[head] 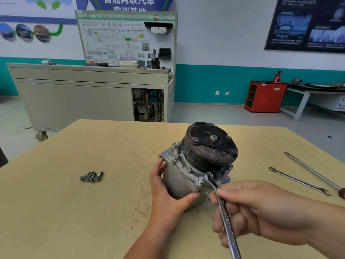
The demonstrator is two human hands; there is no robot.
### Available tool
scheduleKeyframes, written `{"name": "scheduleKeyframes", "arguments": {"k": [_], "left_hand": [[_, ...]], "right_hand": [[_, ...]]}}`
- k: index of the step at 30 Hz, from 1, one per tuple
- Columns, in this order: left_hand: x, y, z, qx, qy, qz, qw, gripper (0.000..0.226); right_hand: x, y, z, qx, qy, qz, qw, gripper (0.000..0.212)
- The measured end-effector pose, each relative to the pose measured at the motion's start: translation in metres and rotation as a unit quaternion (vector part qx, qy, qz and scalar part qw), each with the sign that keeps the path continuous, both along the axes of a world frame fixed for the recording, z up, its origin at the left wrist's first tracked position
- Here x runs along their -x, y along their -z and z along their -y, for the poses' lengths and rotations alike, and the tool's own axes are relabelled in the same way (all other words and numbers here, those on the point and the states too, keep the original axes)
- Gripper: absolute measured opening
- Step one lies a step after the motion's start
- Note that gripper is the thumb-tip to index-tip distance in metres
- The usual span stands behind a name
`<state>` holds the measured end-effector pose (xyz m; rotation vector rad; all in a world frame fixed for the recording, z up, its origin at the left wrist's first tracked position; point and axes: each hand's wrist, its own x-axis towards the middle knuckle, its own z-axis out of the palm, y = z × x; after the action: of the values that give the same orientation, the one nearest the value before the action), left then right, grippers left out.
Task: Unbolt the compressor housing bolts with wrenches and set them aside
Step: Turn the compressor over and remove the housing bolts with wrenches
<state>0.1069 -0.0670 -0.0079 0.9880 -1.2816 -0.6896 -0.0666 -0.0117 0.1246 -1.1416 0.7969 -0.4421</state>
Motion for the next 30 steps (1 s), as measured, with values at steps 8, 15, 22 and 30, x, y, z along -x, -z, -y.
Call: {"name": "scheduleKeyframes", "arguments": {"k": [8,15,22,30], "left_hand": [[-0.001,0.001,0.002,-0.003,-0.005,0.002,1.000,0.108],[-0.001,-0.002,-0.001,-0.007,0.010,-0.004,1.000,0.106],[-0.002,-0.001,-0.001,-0.001,0.013,-0.002,1.000,0.102],[-0.002,0.002,0.000,0.015,0.008,0.007,1.000,0.103]], "right_hand": [[-0.014,0.005,-0.006,0.027,0.030,0.013,0.999,0.024],[0.024,-0.038,0.033,0.414,-0.066,-0.426,0.801,0.023],[0.028,-0.011,0.013,0.190,-0.102,-0.221,0.951,0.020],[-0.007,0.000,-0.003,0.032,0.028,-0.009,0.999,0.027]]}}
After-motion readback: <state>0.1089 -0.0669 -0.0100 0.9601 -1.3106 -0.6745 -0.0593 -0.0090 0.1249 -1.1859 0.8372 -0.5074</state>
